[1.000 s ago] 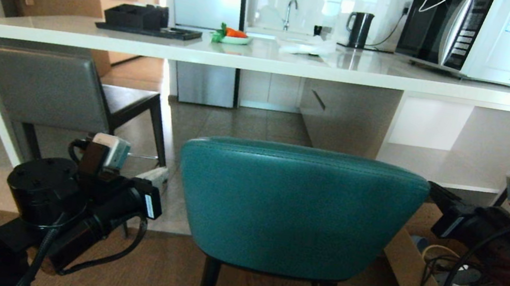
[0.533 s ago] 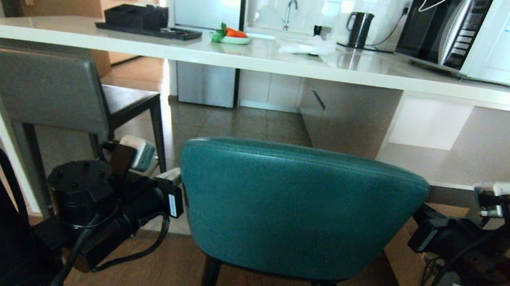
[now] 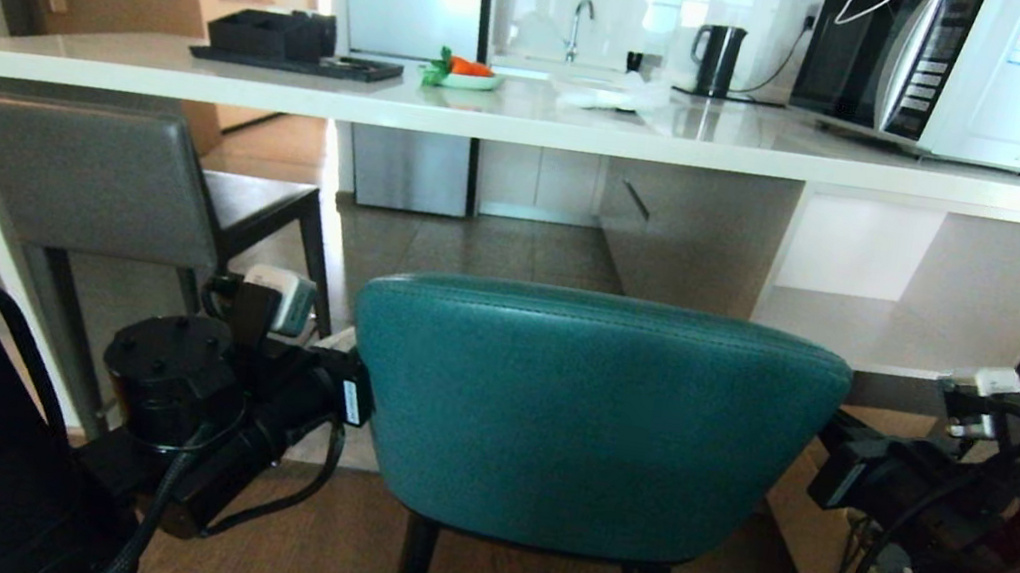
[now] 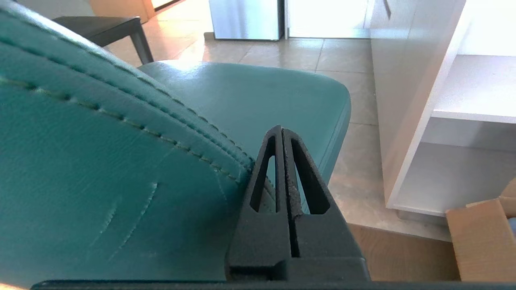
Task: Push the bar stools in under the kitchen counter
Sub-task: Push the blue chair back under the dining table
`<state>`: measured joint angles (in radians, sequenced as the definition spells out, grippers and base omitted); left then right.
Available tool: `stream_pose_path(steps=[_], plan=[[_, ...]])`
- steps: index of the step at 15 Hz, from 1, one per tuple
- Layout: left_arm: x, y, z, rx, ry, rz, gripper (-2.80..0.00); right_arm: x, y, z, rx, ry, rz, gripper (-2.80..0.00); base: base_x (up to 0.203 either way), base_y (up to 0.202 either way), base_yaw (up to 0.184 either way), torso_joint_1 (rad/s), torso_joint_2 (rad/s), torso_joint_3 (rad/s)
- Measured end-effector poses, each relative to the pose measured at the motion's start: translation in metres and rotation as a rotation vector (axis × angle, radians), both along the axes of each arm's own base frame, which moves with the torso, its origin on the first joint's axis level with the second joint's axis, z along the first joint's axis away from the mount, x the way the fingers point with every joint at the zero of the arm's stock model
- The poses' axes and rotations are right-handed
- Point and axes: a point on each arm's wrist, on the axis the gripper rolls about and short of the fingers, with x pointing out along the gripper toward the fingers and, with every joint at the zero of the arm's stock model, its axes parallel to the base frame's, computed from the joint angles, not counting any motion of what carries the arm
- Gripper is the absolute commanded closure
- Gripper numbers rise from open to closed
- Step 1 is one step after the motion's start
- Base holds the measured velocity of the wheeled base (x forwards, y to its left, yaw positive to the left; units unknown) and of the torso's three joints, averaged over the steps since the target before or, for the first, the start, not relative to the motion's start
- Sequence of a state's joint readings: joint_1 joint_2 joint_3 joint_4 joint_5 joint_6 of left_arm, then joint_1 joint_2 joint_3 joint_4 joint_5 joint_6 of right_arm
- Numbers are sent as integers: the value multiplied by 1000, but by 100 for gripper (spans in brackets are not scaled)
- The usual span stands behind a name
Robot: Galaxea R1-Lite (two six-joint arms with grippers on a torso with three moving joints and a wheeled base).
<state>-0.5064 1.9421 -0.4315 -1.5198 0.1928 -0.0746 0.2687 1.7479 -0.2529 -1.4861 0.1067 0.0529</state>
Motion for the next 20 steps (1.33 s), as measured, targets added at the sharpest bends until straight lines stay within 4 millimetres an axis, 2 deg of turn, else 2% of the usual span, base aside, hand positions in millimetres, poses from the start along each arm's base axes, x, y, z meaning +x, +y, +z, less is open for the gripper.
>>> stream_pose_path(steps=[11,18,20], plan=[[0,0,-1,69,-20,1,0,4,5,-6,-2,2,-8,0,6,0,0,-1,0,0],[-2,0,0,69,-19,-1,0,7,6,-7,-6,6,0,0,178,0,1,1,1,5],[-2,0,0,69,-21,-1,0,7,6,-8,-6,5,-3,0,30,0,1,10,1,1]])
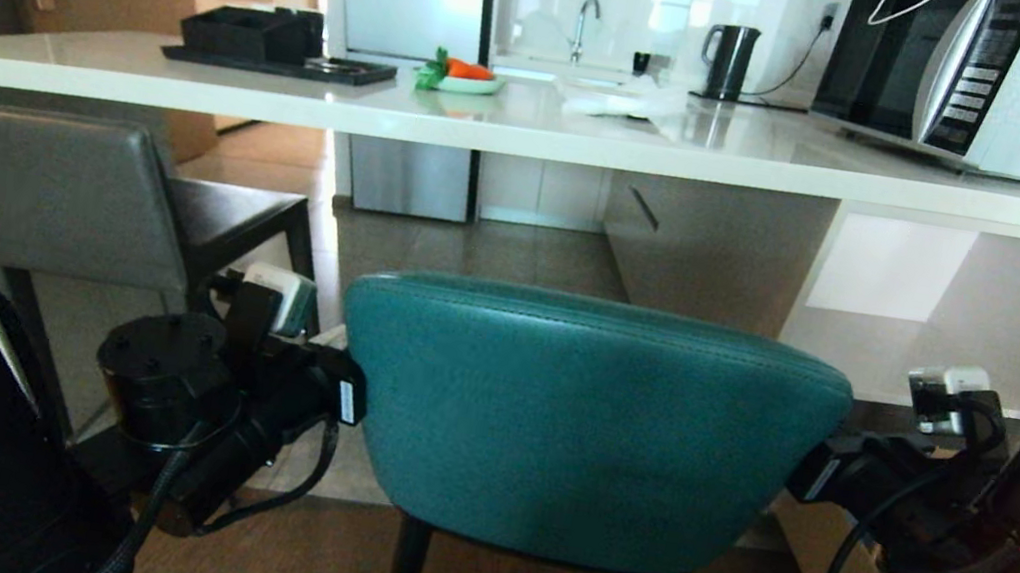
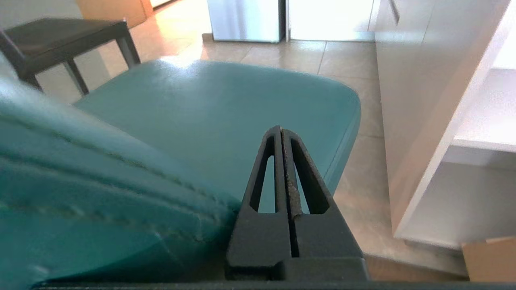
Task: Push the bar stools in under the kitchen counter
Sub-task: Push the blue chair back under the dining table
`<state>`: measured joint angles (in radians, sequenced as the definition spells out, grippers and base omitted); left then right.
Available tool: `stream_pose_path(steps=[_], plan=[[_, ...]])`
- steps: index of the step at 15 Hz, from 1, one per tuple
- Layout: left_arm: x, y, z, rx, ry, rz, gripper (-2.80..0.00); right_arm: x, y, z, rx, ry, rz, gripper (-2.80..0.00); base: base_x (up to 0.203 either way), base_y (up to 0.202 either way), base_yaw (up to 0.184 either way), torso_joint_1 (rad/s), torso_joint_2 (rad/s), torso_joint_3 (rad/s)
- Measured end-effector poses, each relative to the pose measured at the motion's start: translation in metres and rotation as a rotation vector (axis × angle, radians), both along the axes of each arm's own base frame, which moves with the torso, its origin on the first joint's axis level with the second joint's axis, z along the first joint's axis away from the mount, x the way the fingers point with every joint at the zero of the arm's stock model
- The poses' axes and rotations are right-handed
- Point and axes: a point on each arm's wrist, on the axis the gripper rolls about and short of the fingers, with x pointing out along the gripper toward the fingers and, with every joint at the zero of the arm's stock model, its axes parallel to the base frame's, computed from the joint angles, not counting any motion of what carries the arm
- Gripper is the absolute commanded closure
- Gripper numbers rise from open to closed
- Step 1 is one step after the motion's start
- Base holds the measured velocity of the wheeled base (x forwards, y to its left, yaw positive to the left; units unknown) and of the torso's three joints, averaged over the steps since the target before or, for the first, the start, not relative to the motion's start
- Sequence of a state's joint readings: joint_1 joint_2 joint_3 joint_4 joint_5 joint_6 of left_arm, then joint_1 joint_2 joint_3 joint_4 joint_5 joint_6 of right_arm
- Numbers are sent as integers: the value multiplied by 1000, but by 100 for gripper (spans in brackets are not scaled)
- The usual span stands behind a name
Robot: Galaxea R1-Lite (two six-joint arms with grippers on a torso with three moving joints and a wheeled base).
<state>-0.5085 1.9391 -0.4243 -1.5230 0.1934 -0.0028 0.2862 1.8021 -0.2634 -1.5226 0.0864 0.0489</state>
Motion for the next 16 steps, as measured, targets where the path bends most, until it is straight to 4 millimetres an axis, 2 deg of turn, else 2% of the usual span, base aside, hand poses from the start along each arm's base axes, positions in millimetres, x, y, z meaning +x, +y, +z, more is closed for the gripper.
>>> stream_pose_path(steps=[9,16], plan=[[0,0,0,2,1,0,0,7,2,0,0,-4,2,0,0,0,0,0,0,0],[0,2,-1,-1,4,14,0,52,15,4,-35,-99,-10,0,0,0,0,0,0,0]])
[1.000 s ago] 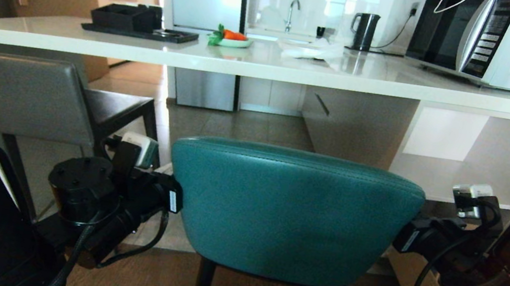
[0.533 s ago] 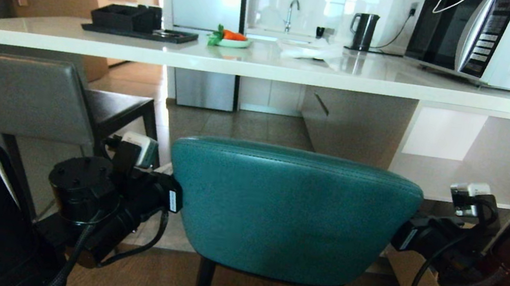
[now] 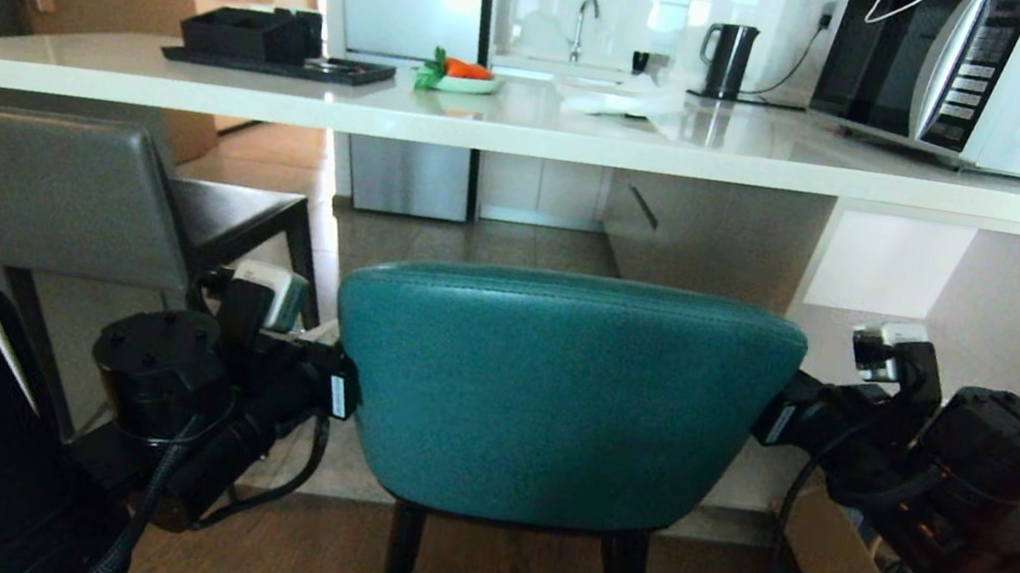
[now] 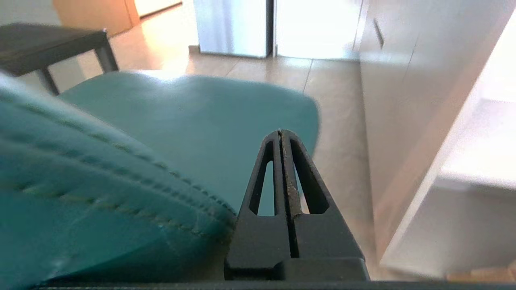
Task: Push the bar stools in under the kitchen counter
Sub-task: Push the blue chair back under the dining table
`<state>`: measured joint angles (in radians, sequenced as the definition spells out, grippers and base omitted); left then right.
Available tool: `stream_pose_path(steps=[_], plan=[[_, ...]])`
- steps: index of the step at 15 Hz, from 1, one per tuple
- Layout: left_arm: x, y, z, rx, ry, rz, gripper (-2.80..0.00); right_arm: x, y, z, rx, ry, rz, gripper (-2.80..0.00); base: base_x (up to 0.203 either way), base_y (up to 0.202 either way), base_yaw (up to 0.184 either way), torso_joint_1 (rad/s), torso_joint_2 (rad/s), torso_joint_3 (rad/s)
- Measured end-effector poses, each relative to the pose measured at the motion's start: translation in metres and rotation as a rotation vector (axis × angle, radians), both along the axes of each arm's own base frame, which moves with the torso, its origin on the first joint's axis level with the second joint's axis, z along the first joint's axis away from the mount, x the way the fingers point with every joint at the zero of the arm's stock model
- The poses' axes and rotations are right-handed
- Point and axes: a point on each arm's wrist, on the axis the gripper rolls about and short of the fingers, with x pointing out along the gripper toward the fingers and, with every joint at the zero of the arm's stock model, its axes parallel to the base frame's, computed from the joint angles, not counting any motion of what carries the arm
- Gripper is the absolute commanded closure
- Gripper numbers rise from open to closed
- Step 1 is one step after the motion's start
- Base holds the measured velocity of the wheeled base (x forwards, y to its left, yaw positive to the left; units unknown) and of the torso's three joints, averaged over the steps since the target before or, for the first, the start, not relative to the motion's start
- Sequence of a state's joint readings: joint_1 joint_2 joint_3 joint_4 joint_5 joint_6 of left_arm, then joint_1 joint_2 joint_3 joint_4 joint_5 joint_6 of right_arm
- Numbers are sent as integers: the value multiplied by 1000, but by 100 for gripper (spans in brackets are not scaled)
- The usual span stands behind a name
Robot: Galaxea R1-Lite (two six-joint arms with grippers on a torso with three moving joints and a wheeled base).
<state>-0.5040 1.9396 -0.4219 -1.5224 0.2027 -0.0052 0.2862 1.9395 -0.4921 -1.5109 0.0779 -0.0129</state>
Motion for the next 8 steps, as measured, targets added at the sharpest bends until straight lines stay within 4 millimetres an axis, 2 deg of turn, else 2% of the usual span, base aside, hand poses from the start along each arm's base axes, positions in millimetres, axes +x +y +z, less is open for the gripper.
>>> stream_pose_path(steps=[3,8], plan=[[0,0,0,0,0,-2,0,10,5,-9,0,8,5,0,0,0,0,0,0,0],[11,-2,6,-15,-29,1,0,8,-2,-24,-18,70,-12,0,0,0,0,0,0,0]])
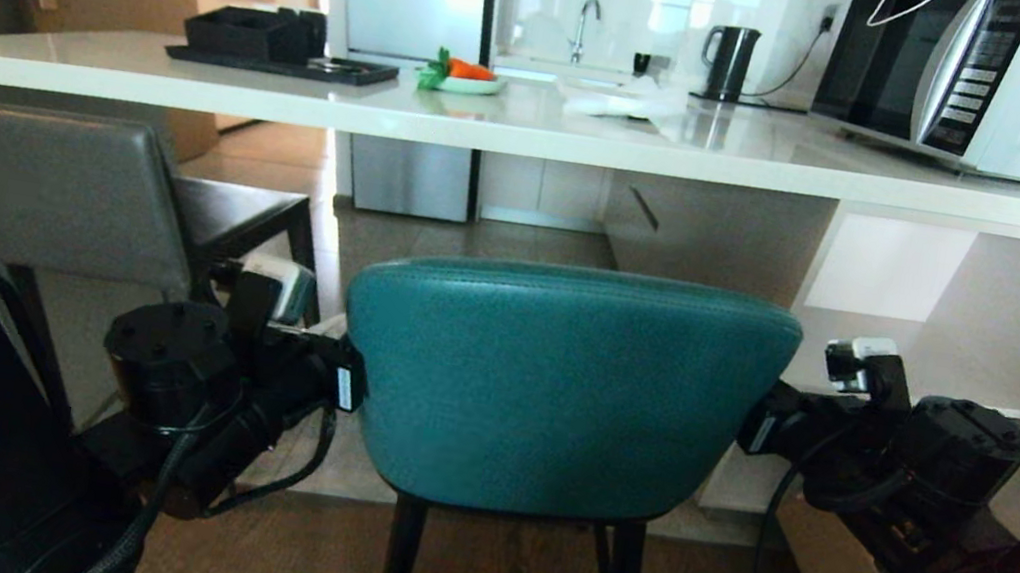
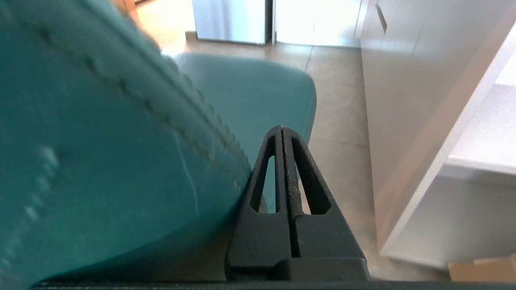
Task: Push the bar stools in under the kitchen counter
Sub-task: Push the blue chair back under the dining table
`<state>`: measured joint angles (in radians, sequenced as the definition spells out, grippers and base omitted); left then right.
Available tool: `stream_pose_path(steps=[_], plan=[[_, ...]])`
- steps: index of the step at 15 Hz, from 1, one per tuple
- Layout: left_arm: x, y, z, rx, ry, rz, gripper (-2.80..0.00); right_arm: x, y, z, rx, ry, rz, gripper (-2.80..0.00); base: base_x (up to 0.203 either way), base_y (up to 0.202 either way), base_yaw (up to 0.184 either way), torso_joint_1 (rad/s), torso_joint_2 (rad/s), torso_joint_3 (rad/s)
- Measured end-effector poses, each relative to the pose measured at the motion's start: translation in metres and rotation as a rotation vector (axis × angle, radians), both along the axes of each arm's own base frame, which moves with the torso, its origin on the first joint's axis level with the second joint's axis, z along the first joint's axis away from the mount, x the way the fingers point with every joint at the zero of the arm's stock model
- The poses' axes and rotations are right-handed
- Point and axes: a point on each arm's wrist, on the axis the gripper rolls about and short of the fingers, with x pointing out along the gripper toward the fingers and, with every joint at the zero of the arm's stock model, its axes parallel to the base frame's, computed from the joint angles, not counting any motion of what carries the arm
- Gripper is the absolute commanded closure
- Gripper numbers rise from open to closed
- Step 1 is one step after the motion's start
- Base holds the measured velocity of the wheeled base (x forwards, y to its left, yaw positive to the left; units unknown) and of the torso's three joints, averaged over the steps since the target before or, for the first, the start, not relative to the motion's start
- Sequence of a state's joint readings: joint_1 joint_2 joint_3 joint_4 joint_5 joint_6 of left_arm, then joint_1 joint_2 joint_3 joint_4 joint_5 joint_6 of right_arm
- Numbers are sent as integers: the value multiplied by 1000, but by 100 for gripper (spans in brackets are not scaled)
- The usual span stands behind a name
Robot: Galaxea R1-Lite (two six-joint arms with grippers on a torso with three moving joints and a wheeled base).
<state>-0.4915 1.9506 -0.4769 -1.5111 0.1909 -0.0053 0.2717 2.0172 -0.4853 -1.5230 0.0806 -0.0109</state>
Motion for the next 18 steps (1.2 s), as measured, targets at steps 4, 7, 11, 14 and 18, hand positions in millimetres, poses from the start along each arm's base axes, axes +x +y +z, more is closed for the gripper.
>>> stream_pose_path(steps=[4,7,11,14,18], plan=[[23,-2,9,-27,-59,21,0,-1,-1,0,-2,3,-3,0,0,0,0,0,0,0],[41,-3,7,-18,-80,41,0,0,-1,0,-1,0,-2,0,0,0,0,0,0,0],[50,-5,4,-8,-72,50,0,4,0,2,1,-8,0,0,0,0,0,0,0,0],[46,-2,-1,-1,-54,51,0,16,3,8,-2,-49,2,0,0,0,0,0,0,0],[37,4,-11,10,-29,62,0,29,11,8,-15,-65,13,0,0,0,0,0,0,0]])
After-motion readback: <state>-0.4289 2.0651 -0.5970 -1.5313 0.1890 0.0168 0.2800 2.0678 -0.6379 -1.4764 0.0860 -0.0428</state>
